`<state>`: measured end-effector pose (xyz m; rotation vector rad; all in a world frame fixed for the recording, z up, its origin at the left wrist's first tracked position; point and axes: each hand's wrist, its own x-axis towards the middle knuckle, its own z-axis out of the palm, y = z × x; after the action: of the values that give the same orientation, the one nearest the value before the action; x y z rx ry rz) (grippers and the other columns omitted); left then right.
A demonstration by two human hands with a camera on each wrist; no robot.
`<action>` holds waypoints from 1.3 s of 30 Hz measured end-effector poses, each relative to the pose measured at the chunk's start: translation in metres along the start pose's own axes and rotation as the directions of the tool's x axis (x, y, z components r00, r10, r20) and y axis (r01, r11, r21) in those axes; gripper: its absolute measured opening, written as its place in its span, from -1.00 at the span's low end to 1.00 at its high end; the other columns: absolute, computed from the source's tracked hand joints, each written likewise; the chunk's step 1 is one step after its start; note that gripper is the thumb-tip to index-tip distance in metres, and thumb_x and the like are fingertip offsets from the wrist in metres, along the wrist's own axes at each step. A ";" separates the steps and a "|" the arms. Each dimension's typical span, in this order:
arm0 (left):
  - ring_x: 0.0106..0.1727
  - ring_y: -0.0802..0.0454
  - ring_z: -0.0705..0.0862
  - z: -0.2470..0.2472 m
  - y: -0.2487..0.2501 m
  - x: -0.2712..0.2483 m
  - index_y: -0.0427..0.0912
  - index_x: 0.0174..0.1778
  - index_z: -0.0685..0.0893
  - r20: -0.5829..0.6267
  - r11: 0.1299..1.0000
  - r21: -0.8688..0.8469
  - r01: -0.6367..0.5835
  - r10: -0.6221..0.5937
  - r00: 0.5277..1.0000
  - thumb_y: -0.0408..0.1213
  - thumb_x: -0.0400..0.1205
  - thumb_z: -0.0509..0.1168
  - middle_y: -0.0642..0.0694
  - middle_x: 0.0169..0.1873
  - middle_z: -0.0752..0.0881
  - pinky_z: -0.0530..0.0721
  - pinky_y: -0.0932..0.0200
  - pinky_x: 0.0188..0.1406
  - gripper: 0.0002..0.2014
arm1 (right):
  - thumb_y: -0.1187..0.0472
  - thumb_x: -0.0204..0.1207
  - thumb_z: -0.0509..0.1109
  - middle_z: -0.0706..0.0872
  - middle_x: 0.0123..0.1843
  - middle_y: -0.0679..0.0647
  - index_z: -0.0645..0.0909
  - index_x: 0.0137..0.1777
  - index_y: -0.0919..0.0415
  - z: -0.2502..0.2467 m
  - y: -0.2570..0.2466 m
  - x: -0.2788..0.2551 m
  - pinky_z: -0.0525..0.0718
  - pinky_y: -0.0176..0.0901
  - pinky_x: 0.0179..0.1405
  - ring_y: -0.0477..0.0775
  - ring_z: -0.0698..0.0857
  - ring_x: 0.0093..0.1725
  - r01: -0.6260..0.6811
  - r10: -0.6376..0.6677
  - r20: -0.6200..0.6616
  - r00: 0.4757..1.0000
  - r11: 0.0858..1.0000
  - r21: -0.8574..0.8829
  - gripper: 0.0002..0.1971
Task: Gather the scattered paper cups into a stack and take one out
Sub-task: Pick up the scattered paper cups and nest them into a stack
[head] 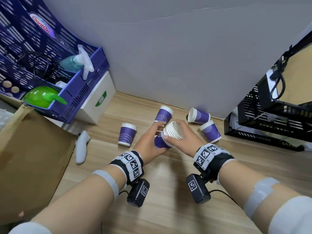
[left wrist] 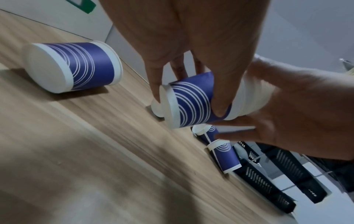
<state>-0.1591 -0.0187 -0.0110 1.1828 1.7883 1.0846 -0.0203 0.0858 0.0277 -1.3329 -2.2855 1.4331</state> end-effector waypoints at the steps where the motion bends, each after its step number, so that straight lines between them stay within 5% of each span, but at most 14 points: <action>1: 0.26 0.21 0.65 0.000 -0.001 0.001 0.21 0.45 0.34 0.004 1.000 -0.009 -0.005 0.005 1.000 -0.24 0.33 0.59 0.12 0.26 0.64 0.69 0.09 0.27 -0.18 | -0.05 0.35 0.62 0.57 0.30 0.01 0.36 0.47 0.02 0.004 0.001 0.002 0.45 -0.21 0.12 0.04 0.60 0.28 -0.005 0.005 0.008 1.000 1.000 0.013 -0.26; 5: 0.41 0.19 0.56 -0.009 -0.013 0.007 0.20 0.43 0.37 0.037 1.000 -0.007 0.015 -0.015 0.999 -0.08 0.23 0.67 0.12 0.34 0.60 0.59 -0.01 0.42 -0.11 | -0.02 0.30 0.64 0.61 0.17 0.03 0.34 0.44 0.01 0.011 0.002 0.007 0.49 -0.17 -0.05 0.05 0.62 0.09 -0.074 0.074 0.005 0.997 0.997 -0.012 -0.24; 8: 0.48 0.01 0.45 -0.031 -0.039 0.013 0.14 0.47 0.40 -0.172 0.976 0.182 0.120 -0.088 0.981 0.17 0.16 0.63 0.01 0.42 0.50 0.44 -0.04 0.53 -0.06 | 0.00 0.30 0.63 0.60 0.27 0.08 0.36 0.43 0.01 0.010 0.008 0.011 0.44 -0.16 0.09 0.08 0.58 0.17 -0.098 0.097 -0.083 0.992 0.995 -0.006 -0.26; 12: 0.66 -0.24 0.21 -0.063 -0.080 0.020 0.20 0.65 0.13 -0.388 0.782 0.377 0.495 -0.352 0.852 0.15 0.27 0.59 -0.23 0.64 0.24 0.29 -0.17 0.62 0.08 | 0.02 0.31 0.63 0.56 0.36 0.11 0.35 0.46 0.01 0.007 0.015 0.014 0.41 -0.15 0.19 0.07 0.55 0.22 -0.111 0.110 -0.109 0.988 0.994 -0.006 -0.25; 14: 0.56 -0.32 0.38 -0.071 -0.096 0.024 0.20 0.67 0.06 -0.362 0.756 0.313 0.575 -0.464 0.808 0.03 0.30 0.61 -0.32 0.56 0.35 0.41 -0.16 0.54 0.10 | 0.02 0.34 0.62 0.54 0.36 0.07 0.33 0.49 0.01 0.004 0.016 0.014 0.37 -0.18 0.18 0.03 0.51 0.21 -0.114 0.112 -0.115 0.987 0.993 -0.015 -0.24; 18: 0.20 -0.28 0.65 -0.063 -0.096 0.025 0.06 0.58 0.24 -0.257 0.835 0.271 0.479 -0.417 0.872 -0.28 0.31 0.59 -0.25 0.26 0.63 0.62 0.00 0.21 -0.06 | -0.02 0.35 0.61 0.53 0.38 0.04 0.29 0.51 0.01 0.001 0.014 0.016 0.45 -0.07 0.31 0.06 0.53 0.32 -0.111 0.116 -0.148 0.982 0.993 0.037 -0.22; 21: 0.19 -0.20 0.67 -0.043 -0.080 0.020 0.02 0.60 0.22 -0.079 0.910 0.219 0.352 -0.343 0.936 -0.42 0.26 0.56 -0.18 0.26 0.60 0.63 0.01 0.28 0.00 | -0.03 0.37 0.60 0.50 0.37 0.00 0.28 0.54 0.02 -0.001 0.007 0.021 0.43 -0.07 0.42 0.07 0.51 0.38 -0.092 0.108 -0.178 0.978 0.991 0.094 -0.20; 25: 0.31 -0.15 0.57 -0.022 -0.063 0.018 -0.16 0.47 0.44 0.051 0.956 0.252 0.149 -0.167 0.985 -0.41 0.24 0.51 -0.19 0.29 0.55 0.54 0.07 0.33 -0.19 | -0.02 0.36 0.60 0.52 0.35 0.02 0.30 0.50 0.01 -0.004 -0.001 0.024 0.51 -0.03 0.37 0.07 0.55 0.33 -0.065 0.077 -0.157 0.985 0.994 0.084 -0.24; 29: 0.08 0.01 0.67 -0.006 -0.034 0.023 0.04 0.33 0.45 0.075 0.993 0.098 0.065 -0.072 0.995 -0.37 0.26 0.50 -0.07 0.14 0.64 0.63 0.20 0.04 -0.29 | -0.02 0.37 0.59 0.54 0.32 0.08 0.32 0.47 0.01 0.003 -0.002 0.022 0.44 -0.16 0.19 0.08 0.57 0.26 -0.006 0.006 -0.071 0.997 1.000 -0.002 -0.28; 35: 0.04 0.05 0.76 0.013 -0.011 0.032 0.11 0.30 0.48 0.020 0.997 -0.033 0.075 -0.074 0.997 -0.31 0.32 0.48 0.00 0.00 0.76 0.74 0.10 0.04 -0.38 | -0.16 0.49 0.42 0.37 0.49 0.13 0.09 0.64 -0.07 0.018 0.004 0.025 0.44 0.04 0.48 0.14 0.49 0.45 -0.017 0.018 0.084 0.996 1.000 -0.016 -0.19; 39: -0.06 0.07 0.74 0.003 -0.022 0.028 0.10 0.26 0.48 -0.031 0.984 0.007 0.177 -0.177 0.984 -0.16 0.26 0.57 0.03 -0.04 0.75 0.67 0.23 -0.13 -0.35 | -0.23 0.62 0.18 0.33 0.59 0.14 0.16 0.66 -0.14 0.014 0.011 0.049 0.27 -0.01 0.58 0.13 0.38 0.59 -0.058 0.054 0.200 0.978 0.998 0.015 -0.37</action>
<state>-0.1723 0.0037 -0.0354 0.9967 1.8844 0.9958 -0.0502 0.1141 -0.0046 -1.3115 -2.3622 1.6749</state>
